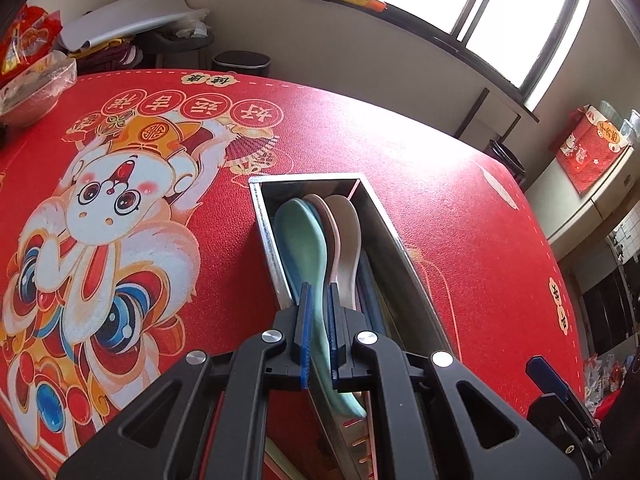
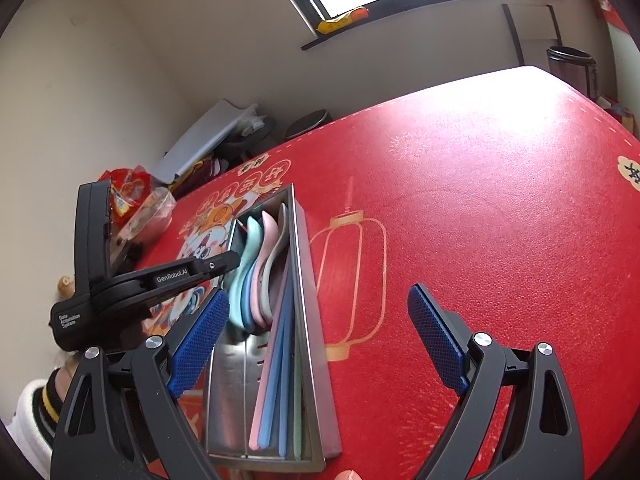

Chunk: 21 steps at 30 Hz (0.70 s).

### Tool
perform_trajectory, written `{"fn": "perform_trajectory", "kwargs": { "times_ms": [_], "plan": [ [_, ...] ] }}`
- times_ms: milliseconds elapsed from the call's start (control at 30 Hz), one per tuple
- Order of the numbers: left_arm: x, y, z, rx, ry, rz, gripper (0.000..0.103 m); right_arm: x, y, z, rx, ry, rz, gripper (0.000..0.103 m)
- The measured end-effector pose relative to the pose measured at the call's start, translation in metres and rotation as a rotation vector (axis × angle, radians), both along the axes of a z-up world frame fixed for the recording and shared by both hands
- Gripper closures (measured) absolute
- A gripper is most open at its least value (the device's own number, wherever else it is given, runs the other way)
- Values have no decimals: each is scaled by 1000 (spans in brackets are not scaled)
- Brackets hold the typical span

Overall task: Organize utensils
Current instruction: 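Lower the mint-green spoon into the steel tray and open the left tool, then grasp the pink and green chopsticks on the cloth with the right tool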

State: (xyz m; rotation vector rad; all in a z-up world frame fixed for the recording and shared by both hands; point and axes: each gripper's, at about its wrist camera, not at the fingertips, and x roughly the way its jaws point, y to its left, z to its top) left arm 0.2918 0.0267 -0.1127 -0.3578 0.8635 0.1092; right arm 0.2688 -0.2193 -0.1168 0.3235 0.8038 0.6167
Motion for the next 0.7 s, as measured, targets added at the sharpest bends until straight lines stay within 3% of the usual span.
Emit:
{"fn": "perform_trajectory", "kwargs": {
  "times_ms": [267,533,700],
  "plan": [
    [-11,-3,14,38,-40,-58,91,1,-2,-1,4,6,-2,15],
    [-55,4,27,116,-83,-109,75,1,4,-2,-14,-6,7,15],
    [-96,11,25,168,-99,-140,52,-5,9,0,-23,-33,22,15]
  ]
}}
